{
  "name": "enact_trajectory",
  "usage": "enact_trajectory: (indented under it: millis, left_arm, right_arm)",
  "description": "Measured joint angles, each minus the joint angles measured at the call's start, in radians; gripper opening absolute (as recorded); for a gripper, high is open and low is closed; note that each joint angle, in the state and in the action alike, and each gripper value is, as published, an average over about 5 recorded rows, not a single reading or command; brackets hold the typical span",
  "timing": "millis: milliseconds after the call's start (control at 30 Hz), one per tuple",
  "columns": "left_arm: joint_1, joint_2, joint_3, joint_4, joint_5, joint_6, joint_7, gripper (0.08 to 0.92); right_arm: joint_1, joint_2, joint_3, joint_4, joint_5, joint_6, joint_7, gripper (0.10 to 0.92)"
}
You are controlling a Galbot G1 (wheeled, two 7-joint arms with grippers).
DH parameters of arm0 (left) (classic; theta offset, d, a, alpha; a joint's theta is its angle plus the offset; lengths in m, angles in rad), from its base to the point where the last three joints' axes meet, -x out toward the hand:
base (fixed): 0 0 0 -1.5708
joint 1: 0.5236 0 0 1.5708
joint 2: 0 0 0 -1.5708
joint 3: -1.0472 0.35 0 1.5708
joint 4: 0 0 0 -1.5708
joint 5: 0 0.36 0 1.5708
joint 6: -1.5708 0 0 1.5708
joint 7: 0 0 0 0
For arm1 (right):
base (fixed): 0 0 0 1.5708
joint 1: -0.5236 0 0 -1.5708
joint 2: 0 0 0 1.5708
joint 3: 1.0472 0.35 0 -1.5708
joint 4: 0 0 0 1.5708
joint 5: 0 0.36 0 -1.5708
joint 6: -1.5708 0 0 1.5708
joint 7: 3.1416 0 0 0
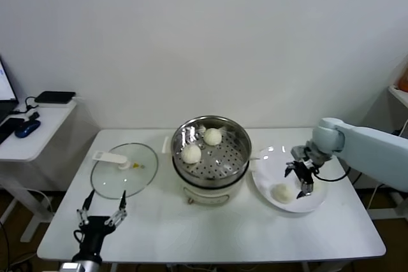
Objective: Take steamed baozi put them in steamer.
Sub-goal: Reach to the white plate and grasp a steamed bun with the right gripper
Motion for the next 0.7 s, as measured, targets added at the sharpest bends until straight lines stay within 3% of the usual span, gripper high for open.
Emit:
enact_trajectory:
  millis: [700]
  left_arm:
    - [-0.001, -0.005, -0.001, 0.0, -0.001, 0.001, 0.0, 0.823]
  right_arm:
    - [-0.103, 0.067, 0.067, -0.09, -0.033, 0.007, 0.011, 0.823]
